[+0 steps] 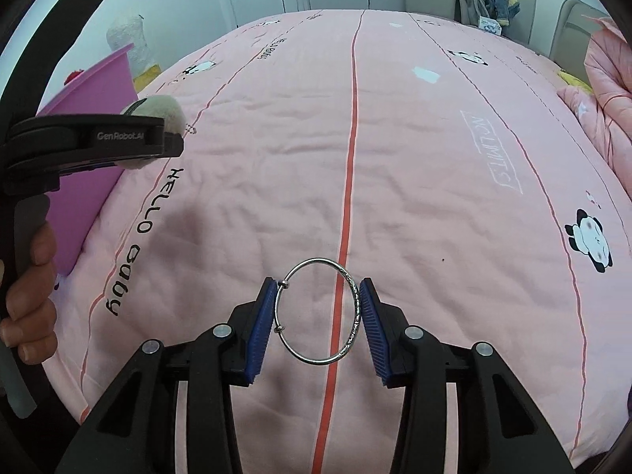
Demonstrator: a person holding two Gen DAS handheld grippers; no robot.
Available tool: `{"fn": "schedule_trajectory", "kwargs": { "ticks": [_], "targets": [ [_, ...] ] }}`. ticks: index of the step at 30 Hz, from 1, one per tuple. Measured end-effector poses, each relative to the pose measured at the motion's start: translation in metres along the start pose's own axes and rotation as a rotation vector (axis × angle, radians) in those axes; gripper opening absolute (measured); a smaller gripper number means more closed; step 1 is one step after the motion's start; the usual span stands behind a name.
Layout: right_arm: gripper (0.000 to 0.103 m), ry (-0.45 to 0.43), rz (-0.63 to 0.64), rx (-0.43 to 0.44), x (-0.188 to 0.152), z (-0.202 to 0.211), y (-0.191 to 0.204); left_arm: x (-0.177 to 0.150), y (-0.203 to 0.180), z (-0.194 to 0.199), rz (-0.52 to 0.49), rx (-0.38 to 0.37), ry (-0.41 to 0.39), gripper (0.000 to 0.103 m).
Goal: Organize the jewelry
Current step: 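Lift the puff and bangle and carry both over the purple tub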
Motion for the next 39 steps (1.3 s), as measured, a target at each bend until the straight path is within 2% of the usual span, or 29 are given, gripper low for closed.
{"fn": "schedule_trajectory", "kwargs": {
  "ticks": [12, 18, 21, 31, 34, 39],
  "targets": [
    [0.042, -0.099, 0.015, 0.048, 0.04, 0.063, 0.021, -0.008, 0.042, 0.103, 0.08, 0.021, -0.082, 0.054],
    [0.042, -0.158, 0.087, 0.108, 0.075, 0.091, 0.065, 0.001, 0.086, 0.158, 0.139, 0.046, -0.154, 0.054],
    [0.042, -0.182, 0.133, 0.156, 0.095, 0.102, 0.094, 0.008, 0.117, 0.178, 0.188, 0.088, -0.18, 0.054],
    [0.042, -0.211, 0.285, 0.335, 0.171, 0.106, 0.207, 0.018, 0.22, 0.189, 0.345, 0.234, -0.138, 0.054],
    [0.042, -0.185, 0.314, 0.375, 0.188, 0.097, 0.235, 0.017, 0.245, 0.183, 0.383, 0.267, -0.113, 0.054],
    [0.042, -0.127, 0.357, 0.403, 0.208, 0.077, 0.271, 0.012, 0.266, 0.166, 0.433, 0.283, -0.055, 0.054]
  ]
}}
Point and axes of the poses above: each gripper's, at about its wrist camera, not at the fingertips, and z roughly against the way its jaws point, y to its left, x to its top, the point moved 1 cm from there along -z, roughly the way its jaws point, and after that the axes turned 4 degrees about z, right-handed, at the moved point
